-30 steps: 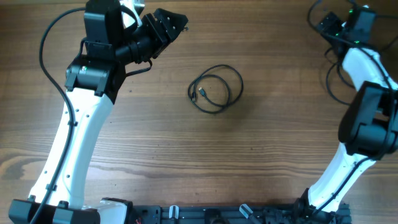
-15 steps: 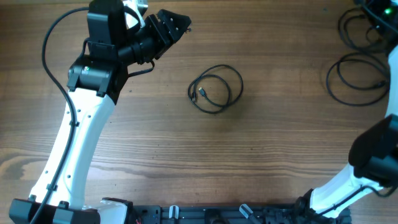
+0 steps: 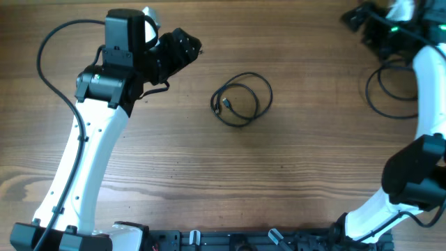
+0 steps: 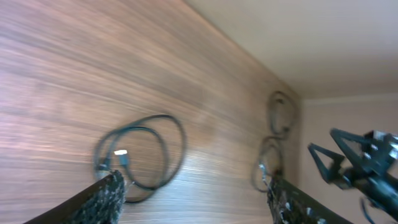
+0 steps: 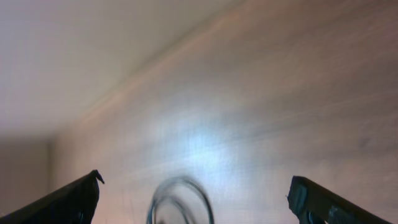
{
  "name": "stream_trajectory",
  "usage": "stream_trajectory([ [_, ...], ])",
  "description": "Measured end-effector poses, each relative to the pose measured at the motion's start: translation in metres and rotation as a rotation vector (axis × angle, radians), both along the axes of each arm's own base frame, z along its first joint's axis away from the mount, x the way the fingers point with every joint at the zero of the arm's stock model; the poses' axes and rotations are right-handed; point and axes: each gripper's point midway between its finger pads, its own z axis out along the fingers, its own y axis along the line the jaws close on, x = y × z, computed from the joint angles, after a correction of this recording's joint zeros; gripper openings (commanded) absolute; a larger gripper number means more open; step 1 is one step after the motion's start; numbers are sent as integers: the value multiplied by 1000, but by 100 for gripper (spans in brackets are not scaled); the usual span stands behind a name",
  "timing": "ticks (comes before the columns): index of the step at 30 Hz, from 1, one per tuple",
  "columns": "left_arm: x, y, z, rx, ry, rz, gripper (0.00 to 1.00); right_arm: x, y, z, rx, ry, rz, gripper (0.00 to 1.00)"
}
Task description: Untangle cables
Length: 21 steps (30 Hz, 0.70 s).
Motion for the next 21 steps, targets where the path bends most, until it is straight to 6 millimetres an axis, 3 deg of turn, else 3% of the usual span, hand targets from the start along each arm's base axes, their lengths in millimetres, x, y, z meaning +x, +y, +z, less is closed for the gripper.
stream_trajectory([
  [3,0,10,-7,56,13,31,81,-23,48,-22,-32,109,135,96],
  [10,-3,27,-18,111,50,77,82,-51,118,-55,-196,207,311,88],
  [17,1,78,-27,146,95,187,82,-79,172,-90,-275,264,426,77],
  [21,1,91,-29,161,101,209,83,-99,192,-113,-324,315,448,75],
])
